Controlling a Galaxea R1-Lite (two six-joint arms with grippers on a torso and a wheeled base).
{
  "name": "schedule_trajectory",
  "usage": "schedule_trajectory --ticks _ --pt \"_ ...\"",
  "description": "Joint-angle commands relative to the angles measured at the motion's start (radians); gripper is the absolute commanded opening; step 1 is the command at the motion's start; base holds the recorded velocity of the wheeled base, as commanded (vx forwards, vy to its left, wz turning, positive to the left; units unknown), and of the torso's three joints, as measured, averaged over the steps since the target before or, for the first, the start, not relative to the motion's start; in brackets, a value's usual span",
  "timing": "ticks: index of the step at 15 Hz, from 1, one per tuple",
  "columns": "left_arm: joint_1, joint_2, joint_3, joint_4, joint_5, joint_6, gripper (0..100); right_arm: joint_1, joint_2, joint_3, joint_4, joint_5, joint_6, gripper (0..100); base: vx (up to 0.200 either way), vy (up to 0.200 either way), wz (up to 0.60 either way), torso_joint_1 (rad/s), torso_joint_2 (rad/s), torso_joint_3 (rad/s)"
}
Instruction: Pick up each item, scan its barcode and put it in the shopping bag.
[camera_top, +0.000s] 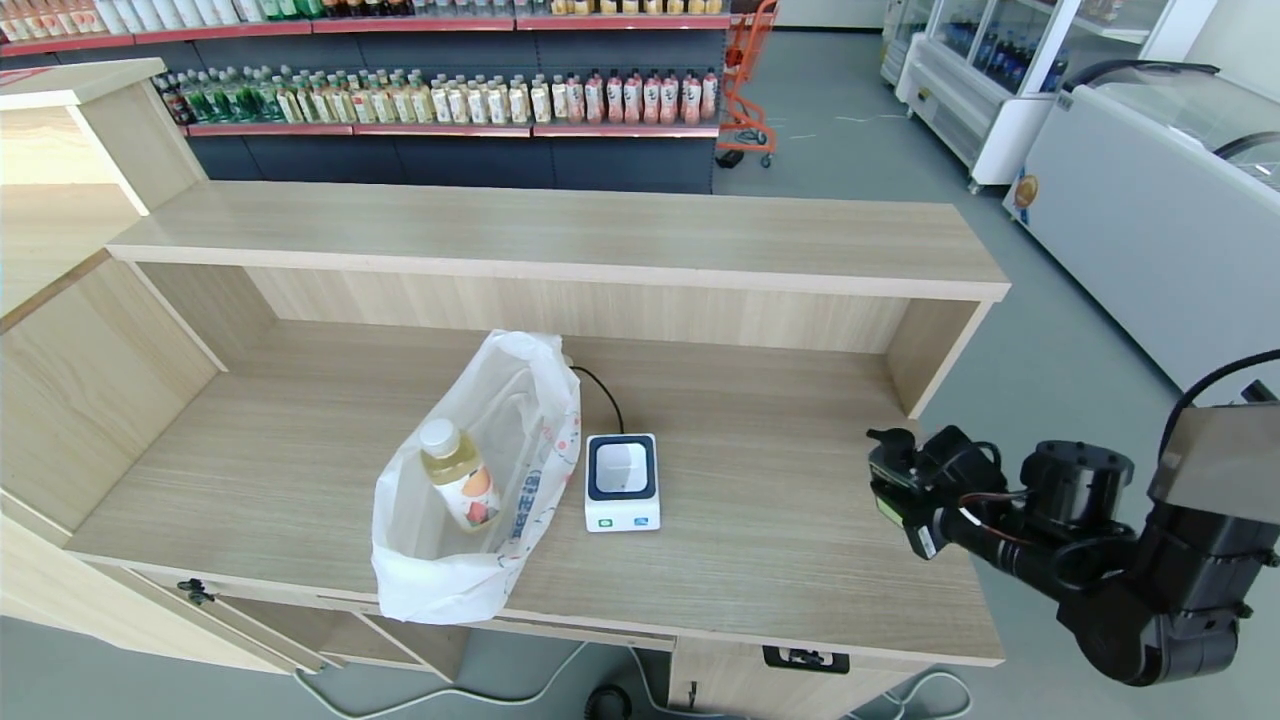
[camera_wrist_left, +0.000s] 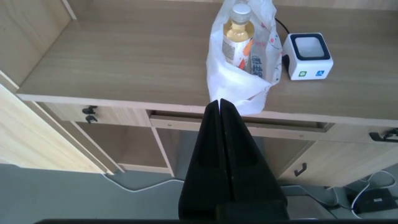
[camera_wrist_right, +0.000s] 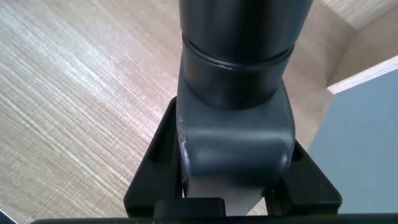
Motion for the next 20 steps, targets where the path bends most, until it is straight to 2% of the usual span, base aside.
schedule_trajectory --ticks 1,2,3,4,5,7,8,9,10,11,12,13,16,18,20 --pt "0.0 0.0 0.0 0.0 0.0 0.0 0 -0.031 -0.177 0.091 -0.045 -0.01 -0.007 0 0.0 0.0 0.0 0.0 0.0 0.0" --pt "0.0 0.0 0.0 0.0 0.0 0.0 0 -0.063 -0.259 0.161 -0.066 -0.01 -0.03 0 0.0 0.0 0.0 0.0 0.0 0.0" --pt "0.0 0.001 0.0 0.0 0.0 0.0 0 -0.081 -0.304 0.177 -0.063 -0.01 -0.062 0 0.0 0.0 0.0 0.0 0.0 0.0" --pt "0.0 0.0 0.0 0.0 0.0 0.0 0 -0.144 -0.437 0.174 -0.033 0.004 -0.18 0 0.0 0.0 0.0 0.0 0.0 0.0" --pt "0.0 0.0 0.0 0.0 0.0 0.0 0 -0.164 -0.517 0.167 -0.016 0.025 -0.243 0 0.0 0.0 0.0 0.0 0.0 0.0" --pt "0.0 0.0 0.0 0.0 0.0 0.0 0 -0.158 -0.657 0.167 -0.016 0.154 -0.372 0 0.0 0.0 0.0 0.0 0.0 0.0" --pt "0.0 0.0 0.0 0.0 0.0 0.0 0 -0.158 -0.681 0.166 -0.013 0.186 -0.42 0 0.0 0.0 0.0 0.0 0.0 0.0" --pt "0.0 0.0 0.0 0.0 0.0 0.0 0 -0.14 -0.764 0.163 -0.025 0.33 -0.618 0 0.0 0.0 0.0 0.0 0.0 0.0" --pt "0.0 0.0 0.0 0.0 0.0 0.0 0 -0.084 -0.781 0.158 -0.034 0.455 -0.717 0 0.0 0.0 0.0 0.0 0.0 0.0" --pt "0.0 0.0 0.0 0.0 0.0 0.0 0 -0.051 -0.792 0.16 -0.04 0.498 -0.769 0 0.0 0.0 0.0 0.0 0.0 0.0" --pt "0.0 0.0 0.0 -0.001 0.0 0.0 0 0.055 -0.851 0.166 -0.086 0.582 -0.953 0 0.0 0.0 0.0 0.0 0.0 0.0" --pt "0.0 0.0 0.0 0.0 0.0 0.0 0 0.074 -0.87 0.169 -0.091 0.581 -0.983 0 0.0 0.0 0.0 0.0 0.0 0.0" --pt "0.0 0.0 0.0 0.0 0.0 0.0 0 0.344 -0.994 0.186 -0.065 0.643 -1.319 0 0.0 0.0 0.0 0.0 0.0 0.0" --pt "0.0 0.0 0.0 0.0 0.0 0.0 0 0.506 -0.994 0.186 0.01 0.702 -1.516 0 0.0 0.0 0.0 0.0 0.0 0.0" --pt "0.0 0.0 0.0 0.0 0.0 0.0 0 0.574 -1.052 0.183 0.158 0.72 -1.616 0 0.0 0.0 0.0 0.0 0.0 0.0"
